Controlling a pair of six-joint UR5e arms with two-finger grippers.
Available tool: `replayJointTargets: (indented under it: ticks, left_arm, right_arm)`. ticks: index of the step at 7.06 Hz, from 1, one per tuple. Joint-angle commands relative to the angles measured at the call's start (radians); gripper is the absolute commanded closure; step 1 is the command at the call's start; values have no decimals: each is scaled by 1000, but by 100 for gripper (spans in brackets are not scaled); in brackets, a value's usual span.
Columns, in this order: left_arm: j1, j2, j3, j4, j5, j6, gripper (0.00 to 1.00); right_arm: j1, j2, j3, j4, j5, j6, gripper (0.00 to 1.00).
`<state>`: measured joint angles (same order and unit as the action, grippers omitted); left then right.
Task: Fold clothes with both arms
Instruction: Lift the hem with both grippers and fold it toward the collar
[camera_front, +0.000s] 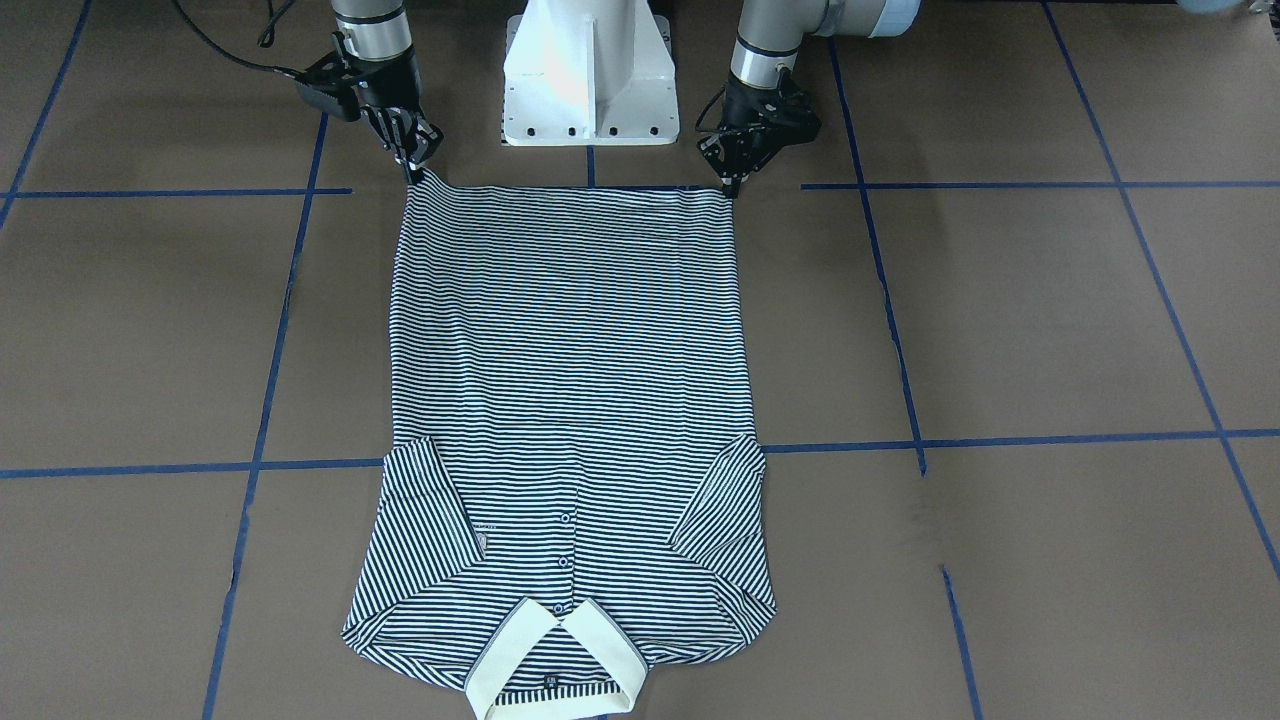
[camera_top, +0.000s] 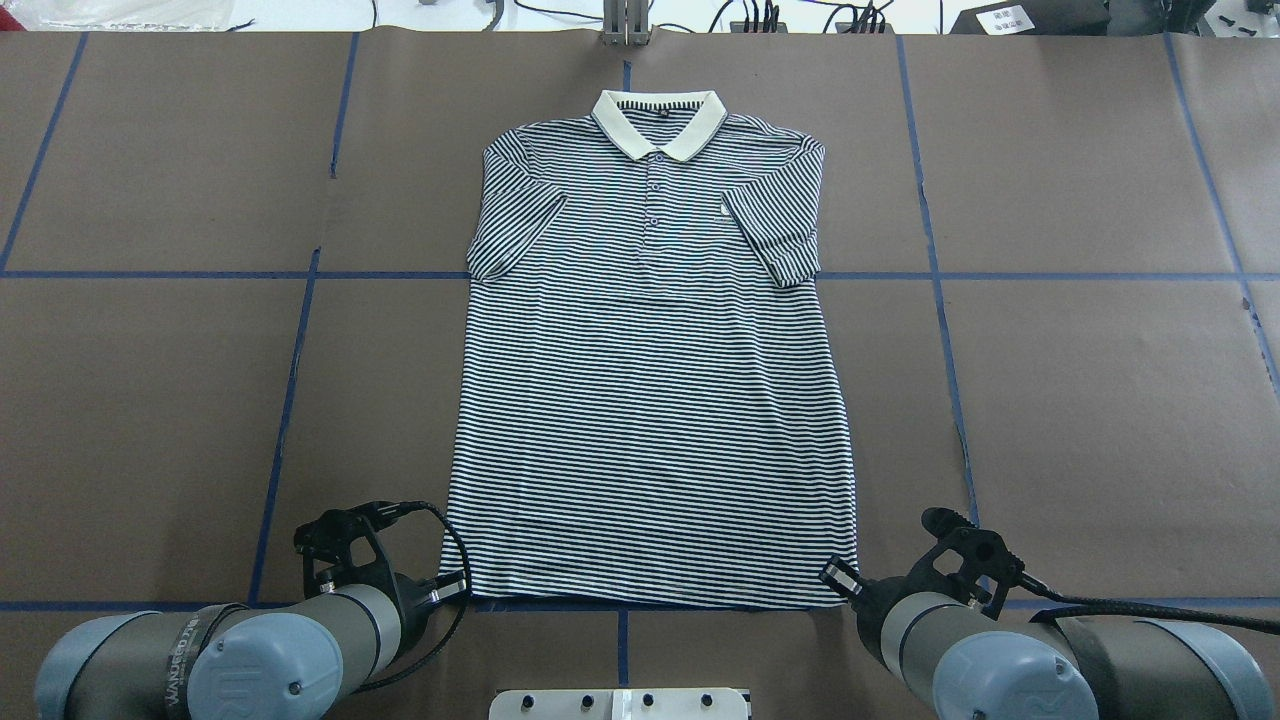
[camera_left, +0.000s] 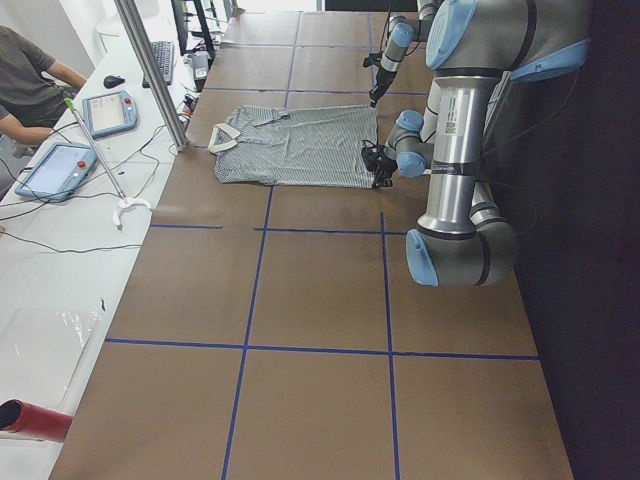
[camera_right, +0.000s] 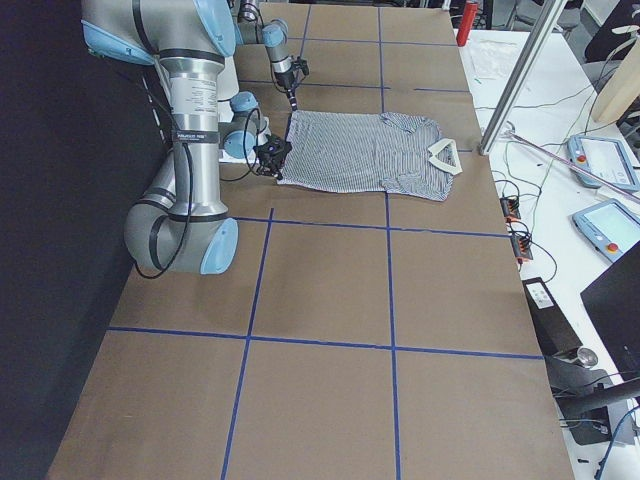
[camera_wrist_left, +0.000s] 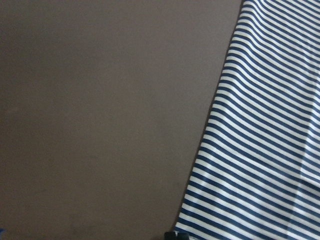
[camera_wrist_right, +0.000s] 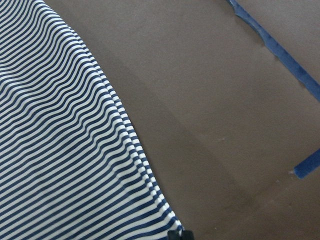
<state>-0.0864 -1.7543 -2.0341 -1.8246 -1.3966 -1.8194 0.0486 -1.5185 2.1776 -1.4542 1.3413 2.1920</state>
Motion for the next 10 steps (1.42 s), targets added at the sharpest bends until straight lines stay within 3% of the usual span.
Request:
replayJointTargets:
  ticks: [1, 3, 7, 8, 10]
  left_arm:
    - [8, 2, -87, 51, -8, -3, 100]
    - [74, 21, -249, 196, -8, -9, 100]
    - [132, 68, -365, 217, -8, -162, 100]
    - [117, 61, -379, 215, -33, -164, 100]
    - [-89, 6, -338, 212, -35, -24, 100]
  right_arm:
    - [-1, -2, 19, 0, 21, 0, 100]
    - [-19, -23, 80, 0, 59, 0, 100]
    - [-20, -65, 204, 5, 108, -5, 100]
    - [44, -54, 212, 5, 108, -11, 100]
    - [172, 4, 197, 0, 117, -65, 100]
